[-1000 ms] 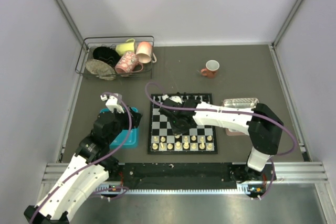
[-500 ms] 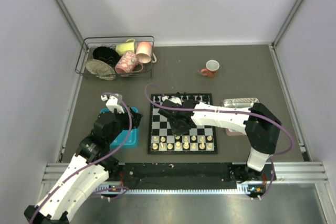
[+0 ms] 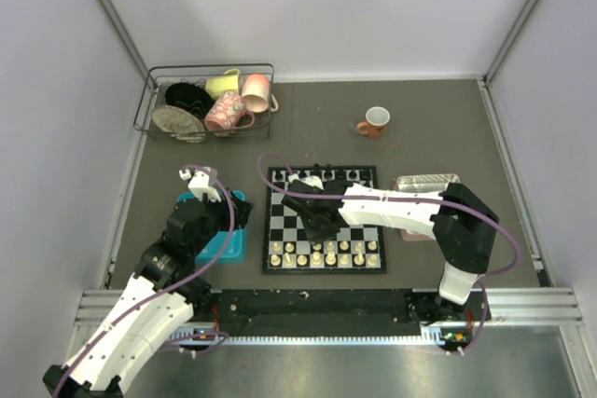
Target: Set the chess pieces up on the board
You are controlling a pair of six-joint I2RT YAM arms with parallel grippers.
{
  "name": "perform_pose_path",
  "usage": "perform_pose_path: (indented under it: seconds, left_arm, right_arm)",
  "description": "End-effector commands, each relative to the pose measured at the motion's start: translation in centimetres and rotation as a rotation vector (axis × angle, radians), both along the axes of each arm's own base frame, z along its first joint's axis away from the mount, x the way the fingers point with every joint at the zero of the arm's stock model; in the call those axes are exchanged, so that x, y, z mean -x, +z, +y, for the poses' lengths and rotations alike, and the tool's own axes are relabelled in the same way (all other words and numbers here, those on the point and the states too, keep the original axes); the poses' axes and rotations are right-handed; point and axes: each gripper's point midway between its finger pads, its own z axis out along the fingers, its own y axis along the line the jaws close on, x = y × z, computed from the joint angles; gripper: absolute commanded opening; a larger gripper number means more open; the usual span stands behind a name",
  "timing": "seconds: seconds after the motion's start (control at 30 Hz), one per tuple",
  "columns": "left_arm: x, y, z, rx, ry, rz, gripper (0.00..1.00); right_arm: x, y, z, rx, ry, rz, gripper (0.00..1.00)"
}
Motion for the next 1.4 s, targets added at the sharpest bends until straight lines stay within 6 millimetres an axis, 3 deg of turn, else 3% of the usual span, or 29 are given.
perform_pose_path:
  seconds: [0.0, 0.17, 0.33, 0.57, 0.73, 0.93, 1.03, 1.1, 1.17, 1.2, 1.27, 1.3, 1.37]
  left_arm:
    - [-0.2, 0.7, -0.2, 0.017, -0.006, -0.030, 0.53]
    - [-0.3, 0.7, -0.2, 0.016, -0.005, -0.030, 0.53]
    - [-0.3, 0.6, -0.2, 0.015, -0.007, -0.030, 0.53]
    - [-0.3, 0.7, -0.2, 0.018, -0.007, -0.034, 0.54]
    - [-0.2, 0.9, -0.1, 0.019, -0.004, -0.040, 0.54]
    - [-0.2, 0.9, -0.1, 0.018, -0.003, -0.039, 0.54]
    - [-0.2, 1.0, 0.0, 0.016, 0.003, -0.039, 0.56]
    - [-0.2, 1.0, 0.0, 0.015, 0.005, -0.039, 0.58]
    - [-0.2, 0.9, 0.0, 0.015, 0.005, -0.038, 0.58]
    - [-0.2, 0.9, 0.0, 0.015, 0.005, -0.038, 0.58]
    - [-0.2, 0.9, 0.0, 0.015, 0.003, -0.041, 0.58]
    - [-0.2, 0.7, 0.0, 0.013, 0.001, -0.037, 0.59]
    - [-0.2, 0.7, -0.1, 0.016, -0.005, -0.040, 0.59]
  right_arm:
    - [0.4, -0.4, 0.5, -0.005, 0.007, 0.000, 0.00]
    - [0.3, -0.6, 0.6, -0.002, -0.002, 0.001, 0.04]
    - [0.3, -0.7, 0.7, -0.001, -0.006, 0.001, 0.21]
    - [0.2, -0.1, 1.2, -0.025, -0.017, 0.004, 0.29]
    - [-0.1, 1.4, 2.0, -0.068, -0.018, -0.017, 0.32]
    - [-1.2, 4.8, 2.4, -0.152, -0.017, -0.062, 0.35]
    - [-2.7, 5.9, 0.6, -0.172, -0.072, -0.090, 0.36]
    - [-4.4, 7.7, -1.5, -0.213, -0.142, -0.123, 0.36]
    - [-5.3, 8.0, -3.9, -0.213, -0.185, -0.144, 0.36]
    - [-6.7, 8.5, -5.8, -0.217, -0.244, -0.166, 0.37]
    - [-7.6, 9.4, -9.4, -0.236, -0.305, -0.208, 0.37]
    - [-9.2, 9.6, -12.3, -0.229, -0.390, -0.228, 0.37]
    - [-9.7, 9.8, -16.2, -0.219, -0.446, -0.268, 0.38]
